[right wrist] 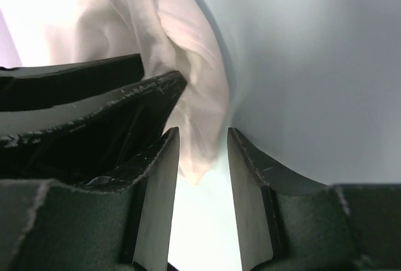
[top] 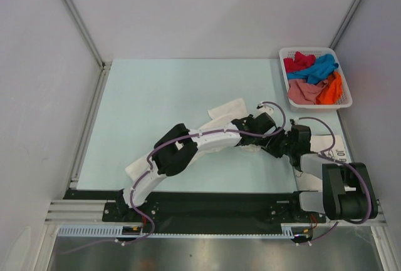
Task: Fold and stack the t-shirts
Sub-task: Flatten the tshirt out
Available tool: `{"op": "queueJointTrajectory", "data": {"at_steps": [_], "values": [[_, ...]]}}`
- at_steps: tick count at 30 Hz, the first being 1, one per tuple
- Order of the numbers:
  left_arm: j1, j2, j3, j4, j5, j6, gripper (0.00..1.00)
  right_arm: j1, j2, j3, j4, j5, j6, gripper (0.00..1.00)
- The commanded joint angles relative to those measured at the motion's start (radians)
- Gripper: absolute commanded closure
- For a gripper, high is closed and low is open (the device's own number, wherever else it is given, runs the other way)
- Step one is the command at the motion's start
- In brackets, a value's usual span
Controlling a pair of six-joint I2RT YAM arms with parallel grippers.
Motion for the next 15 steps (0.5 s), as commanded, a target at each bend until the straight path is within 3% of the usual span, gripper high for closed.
{"op": "queueJointTrajectory", "data": {"at_steps": [1,3,6,7,9,11,15], "values": [[0.002,-0.032,0.034,0.012,-0.017,0.014,0.56,-0.002,0.051,-0.018,0.090,-0.003,0.029,0.57],[0.004,-0.043,0.031,0.014,-0.018,0.019,0.61,-0.004,0.088,-0.013,0.112,-0.012,0.040,0.60],[0.010,-0.073,0.020,0.017,-0.021,0.019,0.67,-0.005,0.117,-0.010,0.120,-0.025,0.037,0.74],[0.013,-0.090,0.017,0.020,-0.023,0.019,0.69,-0.005,0.119,-0.015,0.127,-0.031,0.037,0.86],[0.017,-0.110,0.005,0.022,-0.025,0.016,0.77,-0.005,0.106,-0.024,0.143,-0.029,0.046,1.00],[0.024,-0.147,-0.003,0.022,-0.031,0.014,0.88,-0.005,0.085,-0.025,0.149,-0.031,0.053,1.00],[0.033,-0.242,-0.017,0.019,-0.075,0.037,1.00,-0.004,-0.088,0.028,0.047,0.018,0.052,1.00]]}}
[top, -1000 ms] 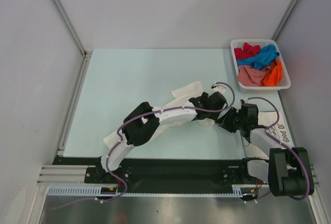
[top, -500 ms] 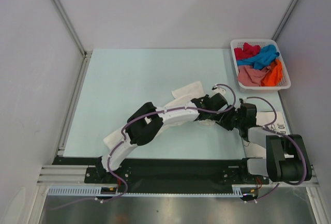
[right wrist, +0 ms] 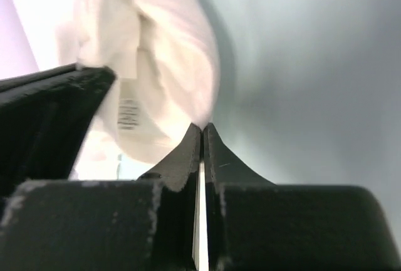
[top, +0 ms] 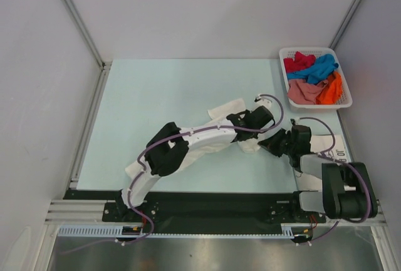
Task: Fold and stack the t-shirts
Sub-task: Flatten the tshirt out
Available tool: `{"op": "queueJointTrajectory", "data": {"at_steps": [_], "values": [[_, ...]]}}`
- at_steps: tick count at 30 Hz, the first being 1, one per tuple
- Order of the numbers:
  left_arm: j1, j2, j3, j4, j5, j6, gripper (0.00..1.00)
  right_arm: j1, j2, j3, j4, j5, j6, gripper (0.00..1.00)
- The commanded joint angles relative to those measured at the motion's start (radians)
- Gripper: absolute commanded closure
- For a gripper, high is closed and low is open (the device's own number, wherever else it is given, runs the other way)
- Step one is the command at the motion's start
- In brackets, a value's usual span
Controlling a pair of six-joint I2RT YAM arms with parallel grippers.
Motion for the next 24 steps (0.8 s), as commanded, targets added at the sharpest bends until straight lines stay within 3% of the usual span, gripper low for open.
{"op": "queueJointTrajectory", "data": {"at_steps": [1,4,9,12,15,18,22,24], "values": [[0.013,-0.188,0.007,0.026,-0.104,0.038,1.00,-0.001,-0.160,0.099,-0.075,0.065,-0.002,1.00],[0.015,-0.310,0.020,0.055,-0.205,0.108,1.00,-0.003,-0.270,0.263,-0.187,0.099,0.004,1.00],[0.010,-0.583,0.045,0.213,-0.311,0.312,1.00,0.005,-0.281,0.545,-0.237,0.091,0.085,1.00],[0.001,-0.744,0.046,0.381,-0.274,0.398,1.00,0.023,-0.258,0.729,-0.181,0.071,0.163,1.00],[-0.034,-0.866,0.036,0.506,-0.107,0.526,1.00,0.048,-0.246,0.941,-0.100,0.059,0.197,1.00],[-0.111,-1.008,0.028,0.594,-0.026,0.613,1.00,0.121,-0.254,1.120,-0.028,0.097,0.158,1.00],[-0.162,-1.104,0.053,0.641,-0.056,0.684,1.00,0.246,-0.232,1.274,-0.005,0.192,0.032,1.00],[-0.162,-1.101,0.027,0.782,-0.142,0.814,1.00,0.275,-0.148,1.340,-0.019,0.215,0.001,1.00]]}}
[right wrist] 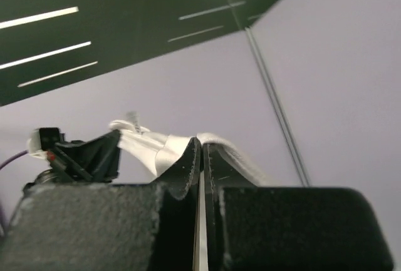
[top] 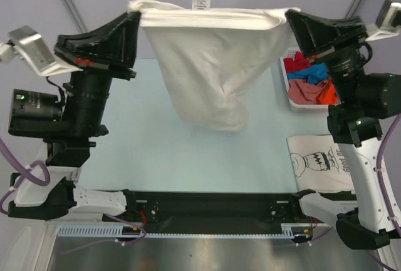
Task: Fold and stack the t-shirts
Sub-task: Flatten the tshirt out
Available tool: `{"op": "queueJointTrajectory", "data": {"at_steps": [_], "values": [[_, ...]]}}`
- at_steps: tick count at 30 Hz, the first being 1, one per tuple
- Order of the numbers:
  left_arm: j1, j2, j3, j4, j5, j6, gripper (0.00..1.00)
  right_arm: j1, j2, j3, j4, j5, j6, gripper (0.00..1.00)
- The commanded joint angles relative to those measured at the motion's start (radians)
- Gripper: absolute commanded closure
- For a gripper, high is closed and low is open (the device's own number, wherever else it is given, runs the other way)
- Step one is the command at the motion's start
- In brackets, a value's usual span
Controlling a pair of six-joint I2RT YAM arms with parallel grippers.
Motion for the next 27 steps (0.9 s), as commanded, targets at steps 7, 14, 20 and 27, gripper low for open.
{"op": "queueJointTrajectory", "data": {"at_steps": [7,14,20,27], "values": [[-0.002,0.082,0.204,0.086,-0.020,0.140,1.00,0.019,0.163,0.293,-0.065,0.164,-0.199,1.00],[-0.002,0.103,0.106,-0.153,-0.056,-0.192,1.00,0.020,0.046,0.255,-0.312,0.547,-0.513,1.00],[-0.002,0.088,-0.016,-0.183,-0.218,-0.432,1.00,0.020,-0.072,0.195,-0.328,0.790,-0.664,1.00],[-0.002,0.042,-0.187,-0.040,-0.273,-0.575,1.00,0.020,-0.064,0.233,-0.174,0.764,-0.746,1.00]]}}
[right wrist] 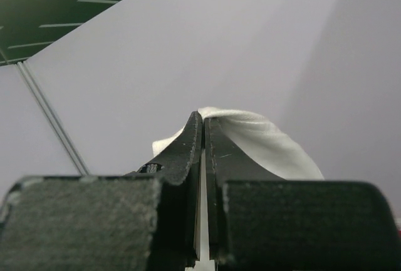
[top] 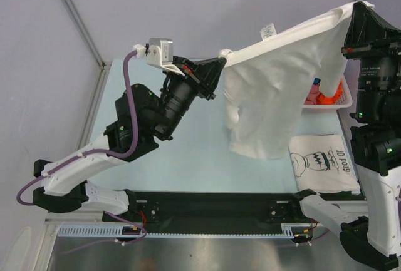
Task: Fold and stack the t-shirts
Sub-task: Flatten the tshirt out
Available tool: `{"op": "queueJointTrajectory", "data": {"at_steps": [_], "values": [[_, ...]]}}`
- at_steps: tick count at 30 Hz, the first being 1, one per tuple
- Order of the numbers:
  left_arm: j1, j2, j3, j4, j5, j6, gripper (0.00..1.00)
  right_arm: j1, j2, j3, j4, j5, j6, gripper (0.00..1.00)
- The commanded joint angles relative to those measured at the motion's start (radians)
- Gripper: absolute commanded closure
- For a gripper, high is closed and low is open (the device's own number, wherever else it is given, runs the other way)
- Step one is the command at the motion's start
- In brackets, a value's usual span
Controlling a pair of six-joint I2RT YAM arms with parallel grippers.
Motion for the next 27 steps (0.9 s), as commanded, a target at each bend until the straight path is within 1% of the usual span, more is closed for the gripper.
{"op": "queueJointTrajectory", "data": {"at_steps": [1,2,4,5,6,7,8,9,10,11,12,13,14,15,16,17,18,19,20,21,22,23,24,27], "values": [[0.005,-0.077,-0.050,0.100,-0.113,-0.116,1.00,-0.017,0.046,0.067,0.179,0.125,-0.107,1.00],[0.005,-0.073,-0.055,0.086,-0.108,-0.127,1.00,-0.015,0.071,0.069,0.193,0.074,-0.101,1.00],[0.007,-0.074,-0.086,0.066,-0.108,-0.148,1.00,-0.018,0.151,0.046,0.272,0.009,-0.081,1.00],[0.005,-0.086,-0.102,0.051,-0.122,-0.148,1.00,-0.017,0.184,0.044,0.292,-0.066,-0.063,1.00],[0.005,-0.096,-0.125,0.042,-0.136,-0.150,1.00,-0.015,0.264,0.041,0.314,-0.106,-0.049,1.00],[0.004,-0.109,-0.171,0.007,-0.184,-0.144,1.00,-0.013,0.304,0.029,0.382,-0.149,-0.020,1.00],[0.004,-0.122,-0.196,-0.006,-0.208,-0.125,1.00,-0.012,0.347,0.027,0.415,-0.237,0.000,1.00],[0.002,-0.151,-0.246,-0.064,-0.288,-0.093,0.99,-0.001,0.446,0.038,0.484,-0.305,0.031,1.00],[0.002,-0.162,-0.271,-0.064,-0.289,-0.090,1.00,0.012,0.494,0.038,0.501,-0.306,0.031,1.00],[0.002,-0.174,-0.297,-0.156,-0.389,-0.097,1.00,0.026,0.552,0.066,0.520,-0.371,0.052,1.00],[0.004,-0.206,-0.326,-0.205,-0.439,-0.151,1.00,0.063,0.604,0.082,0.552,-0.407,0.060,1.00],[0.011,-0.223,-0.390,-0.254,-0.461,-0.186,0.99,0.086,0.713,0.110,0.570,-0.421,0.059,1.00],[0.017,-0.243,-0.423,-0.364,-0.460,-0.226,1.00,0.115,0.764,0.135,0.572,-0.435,0.052,1.00],[0.025,-0.258,-0.455,-0.432,-0.463,-0.333,1.00,0.135,0.816,0.174,0.581,-0.448,0.062,1.00],[0.046,-0.289,-0.512,-0.587,-0.467,-0.405,0.98,0.169,0.874,0.191,0.601,-0.467,0.074,1.00],[0.069,-0.303,-0.540,-0.659,-0.428,-0.483,0.96,0.183,0.969,0.207,0.609,-0.484,0.097,1.00],[0.104,-0.317,-0.569,-0.714,-0.388,-0.603,0.96,0.198,1.025,0.242,0.615,-0.491,0.114,1.00],[0.176,-0.358,-0.643,-0.738,-0.340,-0.623,0.96,0.232,1.071,0.263,0.600,-0.491,0.117,1.00],[0.203,-0.372,-0.684,-0.729,-0.291,-0.628,0.95,0.244,1.164,0.291,0.581,-0.493,0.118,1.00],[0.235,-0.386,-0.717,-0.726,-0.259,-0.633,0.93,0.256,1.204,0.322,0.523,-0.496,0.121,1.00],[0.311,-0.393,-0.760,-0.726,-0.233,-0.630,0.95,0.270,1.240,0.366,0.505,-0.498,0.131,1.00],[0.341,-0.406,-0.779,-0.713,-0.217,-0.619,0.99,0.276,1.293,0.374,0.489,-0.507,0.140,1.00],[0.378,-0.412,-0.794,-0.697,-0.199,-0.583,1.00,0.283,1.306,0.371,0.472,-0.513,0.151,1.00],[0.433,-0.415,-0.822,-0.652,-0.154,-0.553,1.00,0.298,1.308,0.330,0.439,-0.504,0.149,1.00]]}}
